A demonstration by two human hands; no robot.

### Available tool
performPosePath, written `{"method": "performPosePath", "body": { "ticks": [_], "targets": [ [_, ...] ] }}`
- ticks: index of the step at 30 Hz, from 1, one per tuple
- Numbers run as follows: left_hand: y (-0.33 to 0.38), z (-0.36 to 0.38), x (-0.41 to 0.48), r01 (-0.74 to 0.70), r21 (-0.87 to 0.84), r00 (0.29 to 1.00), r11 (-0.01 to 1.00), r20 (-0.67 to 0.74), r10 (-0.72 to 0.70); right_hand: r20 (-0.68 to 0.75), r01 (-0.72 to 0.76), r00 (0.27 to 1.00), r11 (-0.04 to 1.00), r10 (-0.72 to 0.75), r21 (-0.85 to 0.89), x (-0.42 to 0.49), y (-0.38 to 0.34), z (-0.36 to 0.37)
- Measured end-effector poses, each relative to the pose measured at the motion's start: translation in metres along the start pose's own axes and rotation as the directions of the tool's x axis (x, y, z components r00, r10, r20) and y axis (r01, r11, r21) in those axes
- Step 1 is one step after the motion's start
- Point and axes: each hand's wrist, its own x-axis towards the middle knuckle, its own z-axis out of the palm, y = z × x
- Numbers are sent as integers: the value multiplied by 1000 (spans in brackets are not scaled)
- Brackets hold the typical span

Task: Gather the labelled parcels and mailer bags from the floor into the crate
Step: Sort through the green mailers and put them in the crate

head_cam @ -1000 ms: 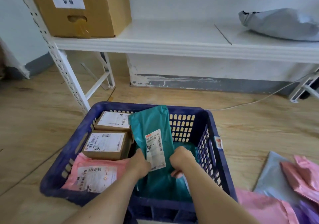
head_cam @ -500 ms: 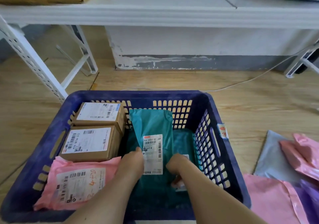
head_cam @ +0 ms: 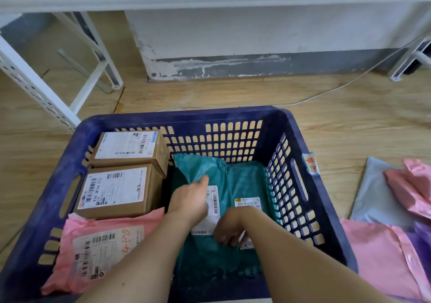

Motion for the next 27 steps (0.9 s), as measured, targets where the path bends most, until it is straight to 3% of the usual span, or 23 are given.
{"method": "performPosePath", "body": {
  "ticks": [2, 4, 6, 8, 11, 12, 15, 17, 22, 27],
  "targets": [
    [1, 9, -1, -15, -7, 961, 1000, 277, 16, 8, 68, 998, 991, -67, -112, -5, -3, 1],
    [-1, 21, -5, -5, 45, 837, 999, 547, -20, 19, 114, 993, 981, -112, -159, -7, -3, 2],
    [-2, 26, -9, 7, 98, 776, 995, 628, -68, 51, 128, 991, 968, -120, -215, -7, -5, 4],
    [-1, 23, -11, 19, 94, 805, 995, 589, -71, -43, 126, 990, 974, -136, -190, -5, -8, 5],
    [0, 21, -7, 76, 21, 870, 997, 487, -77, -305, 129, 940, 987, -152, -96, 7, -4, -3],
    [0, 22, -6, 96, 27, 861, 995, 500, -96, -292, 122, 945, 988, -146, -99, 10, -1, -4],
    [0, 27, -9, 105, 162, 778, 981, 602, -182, -5, 25, 1000, 975, -27, -221, 15, 4, 4],
    [1, 25, -10, 108, 201, 734, 974, 644, -214, 43, -17, 999, 957, 31, -291, 22, 6, 10],
    [7, 15, -4, 119, 213, 753, 970, 618, -228, -202, 13, 978, 988, -44, -152, 20, 1, 6],
    [27, -14, -8, 50, 168, 860, 985, 494, -128, -453, 67, 889, 998, -69, -20, -5, 5, -2]
  ]
}}
